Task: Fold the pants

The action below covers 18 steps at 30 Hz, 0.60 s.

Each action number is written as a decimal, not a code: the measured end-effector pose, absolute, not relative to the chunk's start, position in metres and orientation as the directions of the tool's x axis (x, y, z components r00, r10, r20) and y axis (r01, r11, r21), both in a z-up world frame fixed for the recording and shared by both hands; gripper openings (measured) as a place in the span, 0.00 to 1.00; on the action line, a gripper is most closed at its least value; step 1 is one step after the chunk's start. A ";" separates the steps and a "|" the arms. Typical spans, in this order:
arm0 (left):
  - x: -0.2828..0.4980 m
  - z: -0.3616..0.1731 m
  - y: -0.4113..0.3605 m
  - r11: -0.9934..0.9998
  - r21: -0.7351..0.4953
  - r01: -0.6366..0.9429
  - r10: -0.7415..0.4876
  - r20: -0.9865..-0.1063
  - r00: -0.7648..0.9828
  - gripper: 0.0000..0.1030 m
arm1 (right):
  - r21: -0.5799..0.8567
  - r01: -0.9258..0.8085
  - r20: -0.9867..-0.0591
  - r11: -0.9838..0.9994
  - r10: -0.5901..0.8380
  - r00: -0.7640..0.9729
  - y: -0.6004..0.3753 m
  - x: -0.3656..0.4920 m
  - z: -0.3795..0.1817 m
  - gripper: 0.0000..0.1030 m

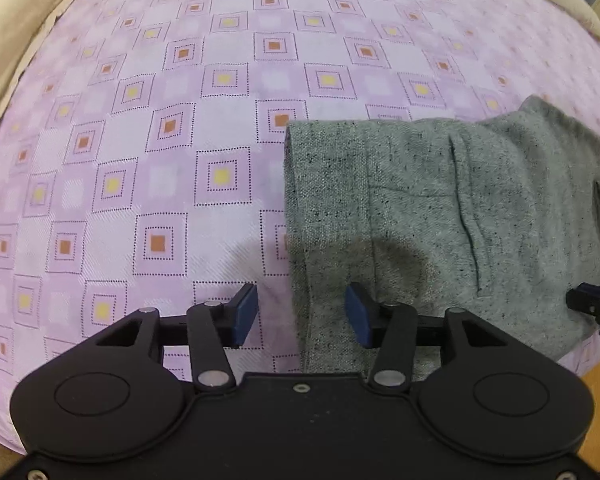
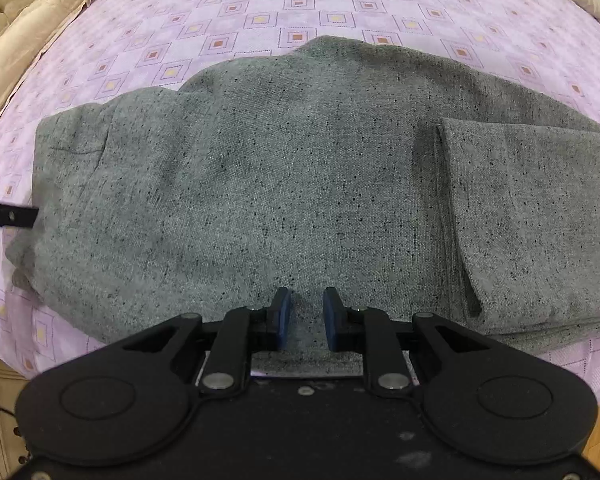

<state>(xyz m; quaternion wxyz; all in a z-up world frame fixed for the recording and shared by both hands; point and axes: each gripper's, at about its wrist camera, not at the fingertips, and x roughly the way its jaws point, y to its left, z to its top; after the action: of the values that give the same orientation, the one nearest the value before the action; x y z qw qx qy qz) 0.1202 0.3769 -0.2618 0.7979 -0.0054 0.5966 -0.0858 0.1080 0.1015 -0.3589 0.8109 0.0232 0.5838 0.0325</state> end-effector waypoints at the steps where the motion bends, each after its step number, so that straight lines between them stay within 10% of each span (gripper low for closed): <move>1: 0.120 -0.262 0.379 0.983 -0.127 0.131 -0.159 -0.949 0.273 0.54 | 0.082 -0.015 -0.946 0.997 0.082 0.314 0.100 0.111 -0.359 0.19; 18: 0.116 -0.285 0.409 0.897 -0.440 0.045 -0.442 -0.889 0.122 0.69 | 0.062 0.000 -0.951 0.998 0.059 0.304 0.104 0.115 -0.352 0.20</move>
<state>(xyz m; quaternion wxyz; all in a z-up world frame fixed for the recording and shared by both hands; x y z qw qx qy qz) 0.1164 0.4094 -0.2846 0.7329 -0.1547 0.6414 -0.1661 0.1152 0.1038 -0.3520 0.8071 0.0252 0.5896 0.0183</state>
